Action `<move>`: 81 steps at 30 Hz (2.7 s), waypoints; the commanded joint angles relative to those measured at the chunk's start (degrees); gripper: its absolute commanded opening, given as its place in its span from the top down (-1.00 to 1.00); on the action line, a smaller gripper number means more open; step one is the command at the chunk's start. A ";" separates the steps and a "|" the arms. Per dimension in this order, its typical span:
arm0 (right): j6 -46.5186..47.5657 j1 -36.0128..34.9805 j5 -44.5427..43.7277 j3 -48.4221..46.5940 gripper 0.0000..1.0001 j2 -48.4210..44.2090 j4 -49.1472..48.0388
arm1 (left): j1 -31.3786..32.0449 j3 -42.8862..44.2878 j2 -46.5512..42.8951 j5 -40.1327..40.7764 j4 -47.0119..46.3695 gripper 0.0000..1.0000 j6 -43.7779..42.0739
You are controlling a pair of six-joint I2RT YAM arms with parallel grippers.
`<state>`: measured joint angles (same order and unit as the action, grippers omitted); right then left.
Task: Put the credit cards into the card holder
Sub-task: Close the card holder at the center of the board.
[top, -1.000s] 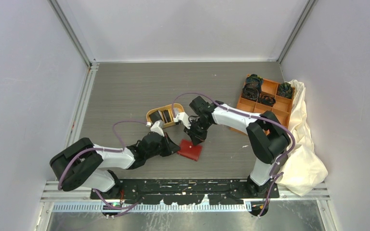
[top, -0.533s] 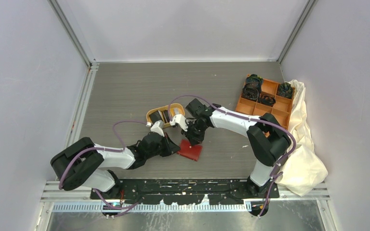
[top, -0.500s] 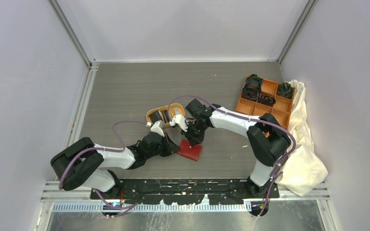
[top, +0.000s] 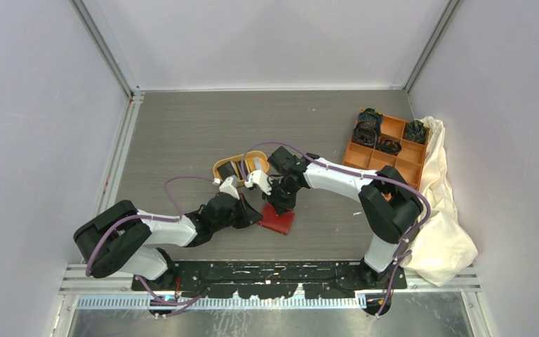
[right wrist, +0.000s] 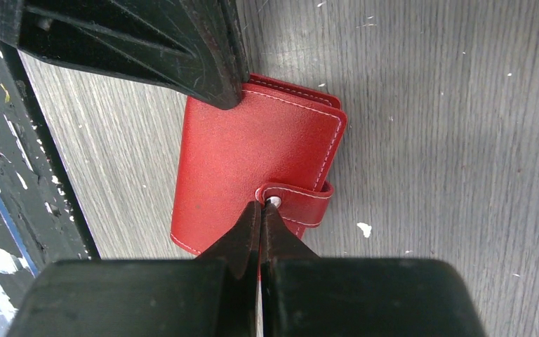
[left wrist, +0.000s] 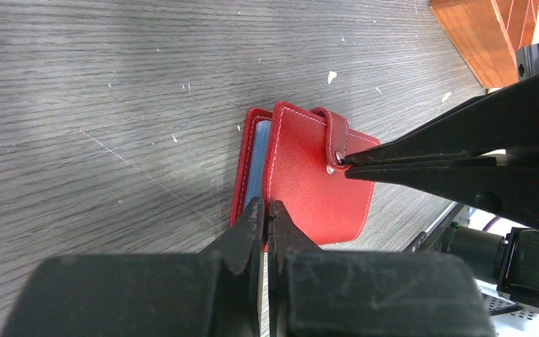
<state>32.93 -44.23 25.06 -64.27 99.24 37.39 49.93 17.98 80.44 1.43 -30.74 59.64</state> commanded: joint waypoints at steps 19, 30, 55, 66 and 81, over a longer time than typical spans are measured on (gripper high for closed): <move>2.36 -2.87 -1.83 -0.15 0.98 -1.46 1.79 | 0.17 -0.31 -1.00 0.27 -1.47 1.00 -0.50; 4.38 -5.37 -2.98 0.11 0.98 0.17 3.83 | 0.12 -0.75 -1.76 0.58 -1.74 1.00 -0.42; 1.88 -0.61 2.07 -3.08 0.32 -4.04 6.00 | 0.17 -1.37 -1.08 0.12 -3.88 1.00 -0.31; 2.46 3.14 4.90 0.37 -0.13 -9.68 2.72 | 0.11 -1.02 -1.33 0.07 -3.35 1.00 0.04; -5.87 0.86 -7.14 2.33 -0.21 -5.90 -7.98 | 0.20 -0.40 0.38 -0.66 -4.47 1.00 0.19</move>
<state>29.74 -42.89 20.99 -59.86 93.17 32.95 49.93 16.93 80.42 0.89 -32.71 59.77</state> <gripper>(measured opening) 0.631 0.010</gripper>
